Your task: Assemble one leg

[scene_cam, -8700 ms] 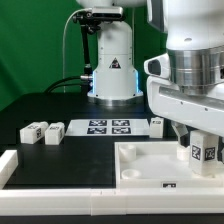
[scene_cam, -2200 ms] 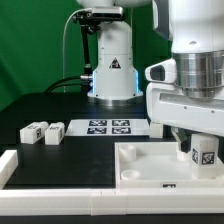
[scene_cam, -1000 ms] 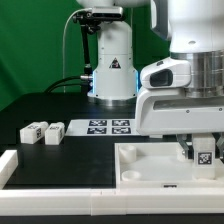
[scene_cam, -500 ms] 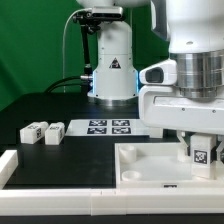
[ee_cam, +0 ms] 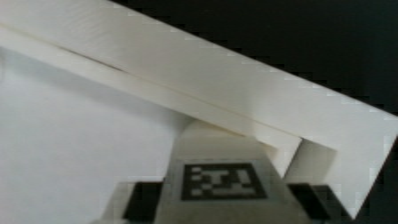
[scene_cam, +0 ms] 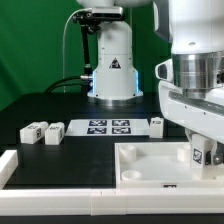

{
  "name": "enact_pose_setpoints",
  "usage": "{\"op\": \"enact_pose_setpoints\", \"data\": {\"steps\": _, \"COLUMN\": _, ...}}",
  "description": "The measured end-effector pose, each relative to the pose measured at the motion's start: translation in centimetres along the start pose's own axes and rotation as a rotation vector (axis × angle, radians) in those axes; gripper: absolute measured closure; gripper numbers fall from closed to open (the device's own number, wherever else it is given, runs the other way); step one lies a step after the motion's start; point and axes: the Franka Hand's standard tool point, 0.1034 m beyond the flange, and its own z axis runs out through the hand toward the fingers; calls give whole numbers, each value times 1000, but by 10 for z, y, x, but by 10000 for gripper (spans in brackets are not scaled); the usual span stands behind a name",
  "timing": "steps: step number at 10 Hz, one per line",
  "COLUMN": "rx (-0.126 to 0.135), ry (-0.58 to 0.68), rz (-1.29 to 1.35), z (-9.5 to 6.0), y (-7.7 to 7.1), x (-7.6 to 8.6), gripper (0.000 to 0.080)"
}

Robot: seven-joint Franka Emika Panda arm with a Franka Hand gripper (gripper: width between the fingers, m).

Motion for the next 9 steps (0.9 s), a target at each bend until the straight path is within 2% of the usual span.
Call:
{"op": "enact_pose_setpoints", "data": {"steps": 1, "rx": 0, "ry": 0, "rz": -20, "z": 0, "y": 0, "x": 0, "gripper": 525}}
{"op": "enact_pose_setpoints", "data": {"steps": 2, "rx": 0, "ry": 0, "rz": -54, "z": 0, "y": 0, "x": 0, "gripper": 311}}
{"op": "enact_pose_setpoints", "data": {"steps": 3, "rx": -2, "ry": 0, "rz": -64, "z": 0, "y": 0, "x": -1, "gripper": 311}}
{"op": "enact_pose_setpoints", "data": {"steps": 4, "rx": -5, "ry": 1, "rz": -148, "z": 0, "y": -1, "x": -4, "gripper": 180}}
{"op": "enact_pose_setpoints", "data": {"steps": 6, "rx": -10, "ry": 6, "rz": -403, "z": -1, "y": -1, "x": -6, "gripper": 151}}
{"op": "enact_pose_setpoints", "data": {"steps": 9, "rx": -22, "ry": -4, "rz": -772, "z": -1, "y": -1, "x": -4, "gripper": 151}}
